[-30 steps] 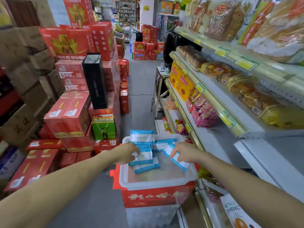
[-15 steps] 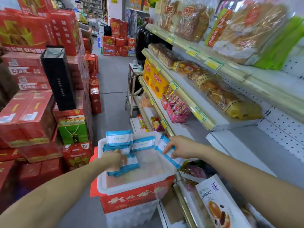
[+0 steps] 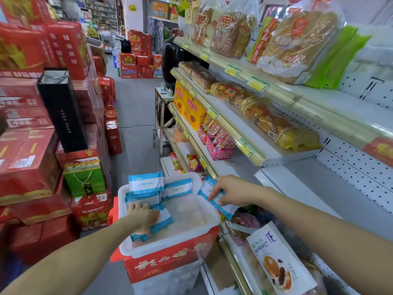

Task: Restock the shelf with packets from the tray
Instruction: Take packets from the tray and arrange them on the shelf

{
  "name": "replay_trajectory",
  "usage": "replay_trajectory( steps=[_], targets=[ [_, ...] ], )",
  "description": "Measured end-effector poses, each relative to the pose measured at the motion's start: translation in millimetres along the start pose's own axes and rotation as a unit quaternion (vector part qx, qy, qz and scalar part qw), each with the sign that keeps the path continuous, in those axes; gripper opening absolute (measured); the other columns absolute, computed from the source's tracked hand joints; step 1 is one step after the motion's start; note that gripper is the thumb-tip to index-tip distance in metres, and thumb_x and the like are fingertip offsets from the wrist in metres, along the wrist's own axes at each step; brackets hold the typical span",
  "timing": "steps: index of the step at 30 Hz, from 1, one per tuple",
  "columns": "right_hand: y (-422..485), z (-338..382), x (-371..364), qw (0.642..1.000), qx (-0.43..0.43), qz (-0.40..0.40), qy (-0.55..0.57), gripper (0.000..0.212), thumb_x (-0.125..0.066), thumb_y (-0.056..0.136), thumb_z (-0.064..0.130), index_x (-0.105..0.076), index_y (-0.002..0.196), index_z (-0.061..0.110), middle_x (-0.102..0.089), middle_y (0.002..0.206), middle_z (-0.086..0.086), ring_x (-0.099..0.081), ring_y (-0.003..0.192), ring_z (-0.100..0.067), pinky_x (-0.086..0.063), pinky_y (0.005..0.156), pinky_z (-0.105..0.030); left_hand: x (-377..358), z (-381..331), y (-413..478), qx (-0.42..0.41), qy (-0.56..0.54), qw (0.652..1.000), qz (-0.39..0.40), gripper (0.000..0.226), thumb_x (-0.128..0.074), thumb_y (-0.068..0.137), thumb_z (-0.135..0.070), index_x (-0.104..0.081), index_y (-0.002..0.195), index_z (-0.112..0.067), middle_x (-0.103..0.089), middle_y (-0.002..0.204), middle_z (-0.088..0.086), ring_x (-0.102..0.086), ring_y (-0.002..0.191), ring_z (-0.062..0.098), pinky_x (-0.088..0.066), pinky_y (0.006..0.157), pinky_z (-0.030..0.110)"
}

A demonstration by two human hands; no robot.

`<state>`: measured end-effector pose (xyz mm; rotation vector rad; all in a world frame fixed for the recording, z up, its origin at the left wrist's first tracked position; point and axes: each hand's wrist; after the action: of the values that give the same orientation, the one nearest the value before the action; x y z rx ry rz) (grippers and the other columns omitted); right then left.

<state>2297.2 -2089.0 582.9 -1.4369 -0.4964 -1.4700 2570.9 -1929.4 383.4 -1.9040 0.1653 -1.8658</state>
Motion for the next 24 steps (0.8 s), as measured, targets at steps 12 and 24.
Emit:
replay_trajectory(
  steps=[12, 24],
  targets=[
    [-41.7, 0.7, 43.3, 0.999, 0.003, -0.045, -0.027, 0.033, -0.075, 0.090, 0.021, -0.076, 0.120, 0.037, -0.059, 0.118, 0.008, -0.056, 0.104, -0.011, -0.051, 0.091, -0.033, 60.9, 12.9, -21.2, -0.072, -0.081, 0.994, -0.014, 0.024, -0.056, 0.086, -0.006, -0.070, 0.096, -0.022, -0.065, 0.098, -0.008, -0.061, 0.096, 0.019, -0.049, 0.085, 0.025],
    [-94.0, 0.7, 118.5, 0.996, 0.014, -0.070, -0.054, 0.033, -0.075, 0.092, 0.023, -0.075, 0.120, 0.041, -0.051, 0.105, 0.017, -0.057, 0.098, -0.013, -0.054, 0.080, -0.033, 214.7, -7.5, -56.1, -0.140, -0.058, 0.983, -0.104, 0.025, -0.068, 0.089, -0.009, -0.073, 0.100, -0.031, -0.065, 0.098, -0.018, -0.060, 0.089, 0.006, -0.040, 0.073, 0.017]
  ],
)
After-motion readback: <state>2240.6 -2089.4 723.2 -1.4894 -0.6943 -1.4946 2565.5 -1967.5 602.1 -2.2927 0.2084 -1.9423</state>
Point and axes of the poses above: each hand's wrist, its own y-axis towards the middle knuckle, its own x-axis out of the back of the hand, z = x × y
